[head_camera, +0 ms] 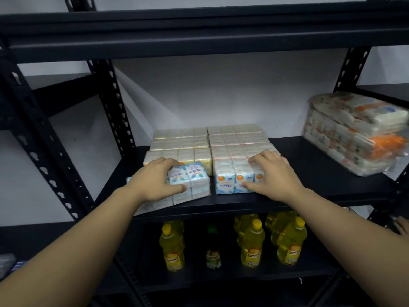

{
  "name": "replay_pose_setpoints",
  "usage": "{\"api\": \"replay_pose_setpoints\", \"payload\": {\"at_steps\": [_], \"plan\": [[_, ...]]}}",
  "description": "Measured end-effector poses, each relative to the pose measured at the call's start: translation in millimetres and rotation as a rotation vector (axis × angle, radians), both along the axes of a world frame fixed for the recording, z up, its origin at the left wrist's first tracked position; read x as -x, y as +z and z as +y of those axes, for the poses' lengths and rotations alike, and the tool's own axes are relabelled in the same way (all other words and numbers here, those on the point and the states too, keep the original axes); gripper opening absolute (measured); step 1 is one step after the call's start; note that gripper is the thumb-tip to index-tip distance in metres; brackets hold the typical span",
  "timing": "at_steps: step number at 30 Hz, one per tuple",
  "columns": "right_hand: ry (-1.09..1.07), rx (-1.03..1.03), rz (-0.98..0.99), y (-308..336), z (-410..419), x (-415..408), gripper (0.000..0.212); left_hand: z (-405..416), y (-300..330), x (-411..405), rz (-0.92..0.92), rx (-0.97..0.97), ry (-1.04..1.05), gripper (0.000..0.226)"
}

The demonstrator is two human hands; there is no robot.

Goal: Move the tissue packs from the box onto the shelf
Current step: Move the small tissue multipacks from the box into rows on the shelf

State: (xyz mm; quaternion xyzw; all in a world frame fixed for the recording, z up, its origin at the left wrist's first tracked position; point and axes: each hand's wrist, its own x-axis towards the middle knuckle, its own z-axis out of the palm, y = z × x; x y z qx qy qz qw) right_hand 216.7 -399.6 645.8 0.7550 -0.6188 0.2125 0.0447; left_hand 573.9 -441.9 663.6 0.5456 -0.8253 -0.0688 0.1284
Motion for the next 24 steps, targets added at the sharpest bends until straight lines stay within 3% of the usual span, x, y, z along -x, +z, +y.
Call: {"api": "replay_pose_setpoints", "payload": {"at_steps": [5, 10, 13, 15, 18, 24], "plan": [[0.153, -0.065, -0.036, 5, -6, -64, 0.071, -1, 1, -20, -0.06, -0.041, 0.023, 0.097], [0.211, -0.031, -0.109, 4, -10, -108, 0.062, 4, 3, -27, 0.068, -0.002, -0.038, 0.089], [0.325, -0.095, -0.231, 9, -7, -115, 0.088, 8, 5, -31, 0.179, -0.036, -0.056, 0.07], [0.362, -0.141, -0.131, 12, -7, -119, 0.097, 9, 9, -33, 0.183, -0.099, -0.066, 0.053], [0.351, -0.171, 0.003, 12, -10, -124, 0.086, 9, 13, -33, 0.126, -0.142, -0.137, 0.044], [0.284, -0.172, -0.07, 13, -6, -117, 0.058, 15, 15, -51, 0.1, 0.023, -0.202, 0.055]]}}
